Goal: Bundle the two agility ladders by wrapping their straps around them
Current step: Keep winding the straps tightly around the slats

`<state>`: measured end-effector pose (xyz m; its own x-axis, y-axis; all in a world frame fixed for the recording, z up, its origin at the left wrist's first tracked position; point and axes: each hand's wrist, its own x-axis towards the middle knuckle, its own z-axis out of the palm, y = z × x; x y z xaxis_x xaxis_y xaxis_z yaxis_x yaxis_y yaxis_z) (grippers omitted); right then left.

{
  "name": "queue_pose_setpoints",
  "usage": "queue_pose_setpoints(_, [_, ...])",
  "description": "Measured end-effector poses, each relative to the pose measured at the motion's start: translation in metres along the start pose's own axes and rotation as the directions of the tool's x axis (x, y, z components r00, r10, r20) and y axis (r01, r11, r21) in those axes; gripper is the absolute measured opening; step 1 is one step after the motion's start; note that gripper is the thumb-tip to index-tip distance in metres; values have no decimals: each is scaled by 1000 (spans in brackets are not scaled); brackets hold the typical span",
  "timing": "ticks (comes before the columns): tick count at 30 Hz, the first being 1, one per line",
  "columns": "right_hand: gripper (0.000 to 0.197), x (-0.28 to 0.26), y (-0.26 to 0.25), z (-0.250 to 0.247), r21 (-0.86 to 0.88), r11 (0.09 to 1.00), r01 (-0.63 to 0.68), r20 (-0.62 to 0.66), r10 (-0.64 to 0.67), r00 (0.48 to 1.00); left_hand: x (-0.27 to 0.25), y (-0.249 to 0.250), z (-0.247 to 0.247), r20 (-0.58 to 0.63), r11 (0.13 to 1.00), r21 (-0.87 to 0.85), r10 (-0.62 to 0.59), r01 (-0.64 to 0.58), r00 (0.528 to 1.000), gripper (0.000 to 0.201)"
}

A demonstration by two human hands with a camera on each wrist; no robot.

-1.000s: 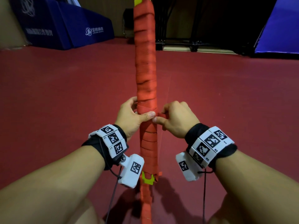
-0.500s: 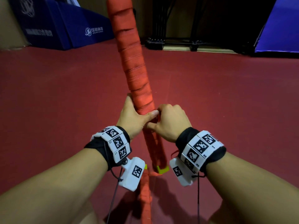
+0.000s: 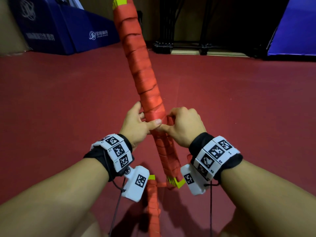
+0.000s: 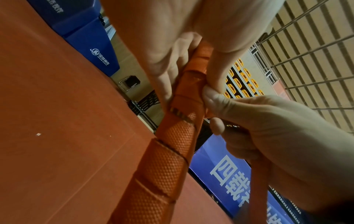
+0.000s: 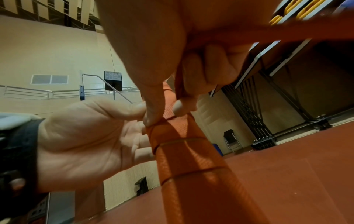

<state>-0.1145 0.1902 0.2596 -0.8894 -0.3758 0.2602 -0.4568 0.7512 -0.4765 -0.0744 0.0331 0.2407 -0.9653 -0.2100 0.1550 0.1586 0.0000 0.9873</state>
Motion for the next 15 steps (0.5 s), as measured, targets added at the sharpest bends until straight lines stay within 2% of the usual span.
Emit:
queue_pose_setpoints(4, [54,1,0,0,-2,1000,1,-7,-1,1000,-1,1,0,-12,1000,-1,13,-13,1000,51])
queue_pose_setpoints(9, [44,-4,-6,0,-44,998,37,-30,-39,999,0,0,-2,-65,1000,3,18,-18,998,49])
queue_pose_setpoints(15, [33,-5,-10,0,-54,992,113,-6,-113,994,0,0,-2,-114,998,-51,39,-45,993,65])
